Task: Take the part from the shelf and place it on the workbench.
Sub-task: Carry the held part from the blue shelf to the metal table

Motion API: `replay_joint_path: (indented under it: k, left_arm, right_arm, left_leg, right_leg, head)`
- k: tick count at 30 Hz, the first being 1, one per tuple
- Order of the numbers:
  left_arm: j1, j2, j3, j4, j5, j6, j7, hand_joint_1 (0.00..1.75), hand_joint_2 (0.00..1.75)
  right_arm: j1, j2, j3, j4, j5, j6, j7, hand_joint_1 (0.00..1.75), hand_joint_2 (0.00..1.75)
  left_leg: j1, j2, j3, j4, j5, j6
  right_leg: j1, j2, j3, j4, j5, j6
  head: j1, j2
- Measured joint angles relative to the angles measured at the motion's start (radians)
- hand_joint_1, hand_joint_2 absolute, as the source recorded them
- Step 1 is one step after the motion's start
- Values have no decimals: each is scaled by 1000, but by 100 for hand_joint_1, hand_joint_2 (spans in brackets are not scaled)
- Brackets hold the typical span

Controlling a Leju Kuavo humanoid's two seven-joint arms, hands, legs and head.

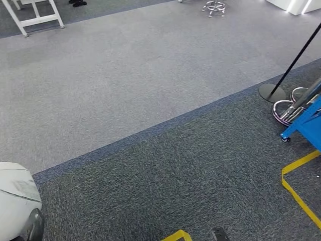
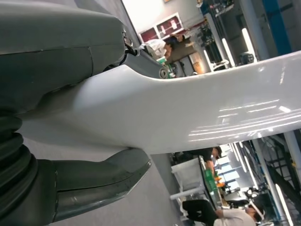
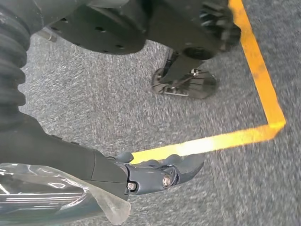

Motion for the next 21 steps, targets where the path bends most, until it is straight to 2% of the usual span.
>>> replay_joint_path:
  k: [1,2,3,4,5,7,8,9,11,12,13,15,16,17,18,19,20,21]
  left_arm:
    - [-1,-1,-1,0,-3,-1,0,175,175]
    - [-1,-2,-1,0,-7,-2,0,175,175]
    - [0,-3,-1,0,-10,-3,0,175,175]
    - [0,-4,-1,0,-12,-4,0,175,175]
    - [0,-5,-1,0,-15,-5,0,175,175]
    - [0,-7,-1,0,-17,-6,0,175,175]
    - [0,-7,-1,0,-18,-6,0,175,175]
    - [0,-7,-1,0,-18,-7,0,175,175]
    - [2,-8,-1,0,-22,-8,0,175,175]
    - [4,-8,-1,0,-24,-7,0,175,175]
    - [5,-8,-1,0,-28,-6,0,175,175]
    - [5,-8,-1,0,-33,-4,0,175,175]
    - [4,-8,-2,0,-35,-4,0,175,175]
    - [4,-8,-2,0,-35,-4,0,175,175]
    - [4,-8,-2,0,-35,-4,0,175,175]
    - [4,-8,-2,0,-35,-4,0,175,175]
    - [5,-8,-2,0,-35,-4,0,175,175]
    - [5,-8,-2,0,-35,-4,0,175,175]
  right_arm:
    - [2,0,0,0,0,0,0,0,175]
    - [4,0,0,0,0,0,1,0,175]
    - [7,-1,0,1,0,0,1,0,175]
    - [8,-2,0,1,0,0,1,0,175]
    - [9,-4,0,1,1,1,0,0,175]
    - [9,-7,0,1,2,3,-1,0,175]
    - [8,-7,0,1,2,4,-2,0,175]
    - [8,-8,1,1,3,5,-2,0,175]
    - [9,-8,1,1,6,7,-3,0,175]
    - [10,-8,1,1,7,7,-3,0,175]
    - [10,-8,1,1,9,8,-3,0,175]
    - [11,-9,1,1,11,8,-2,0,175]
    - [12,-9,1,1,12,8,-2,0,175]
    - [14,-9,1,1,12,8,-2,0,175]
    - [14,-9,1,1,12,8,-1,0,175]
    - [14,-9,1,1,12,8,-1,0,175]
    - [13,-9,1,1,12,8,-1,0,175]
    - [12,-9,1,1,12,8,-1,0,175]
  left_leg:
    - [-2,-12,-8,2,4,3]
    - [-4,-25,-16,4,9,4]
    - [-6,-39,-23,6,13,4]
    - [-7,-53,-28,9,16,2]
    - [-8,-67,-33,12,20,-1]
    - [-10,-91,-44,22,26,-10]
    - [-10,-101,-52,27,31,-15]
    - [-11,-111,-61,30,37,-20]
    - [-8,-129,-75,32,48,-33]
    - [-8,-122,-83,40,42,-38]
    - [-8,-104,-94,63,22,-42]
    - [-6,-54,-130,167,-57,-52]
    - [-2,-40,-149,234,-99,-57]
    - [1,-33,-160,288,-128,-61]
    - [4,-29,-156,312,-139,-64]
    - [6,-26,-131,295,-132,-66]
    - [7,-18,-89,240,-110,-66]
    - [7,1,-36,164,-85,-64]
  right_leg:
    - [0,10,-34,76,-31,0]
    - [0,14,-60,133,-46,-1]
    - [0,14,-69,151,-41,-2]
    - [0,17,-56,122,-13,-4]
    - [-1,26,-26,58,26,-6]
    - [-4,73,37,-82,83,-10]
    - [-5,91,51,-121,93,-12]
    - [-5,101,54,-137,93,-14]
    - [-5,80,46,-137,98,-23]
    - [-6,66,42,-139,103,-30]
    - [-7,51,36,-141,109,-38]
    - [-6,19,24,-142,119,-48]
    - [-4,2,19,-141,123,-49]
    - [-2,-15,13,-141,126,-49]
    - [-2,-31,8,-140,129,-47]
    - [-1,-47,4,-139,131,-45]
    - [-1,-62,2,-139,133,-42]
    - [-2,-75,4,-138,135,-40]
  head:
    - [1,0]
    - [1,0]
    - [0,0]
    - [0,0]
    - [0,0]
    - [0,0]
    - [0,0]
    - [0,0]
    - [-1,0]
    - [-2,0]
    - [-4,0]
    - [-8,0]
    - [-9,0]
    - [-9,0]
    - [-9,0]
    - [-9,0]
    - [-9,0]
    - [-9,0]
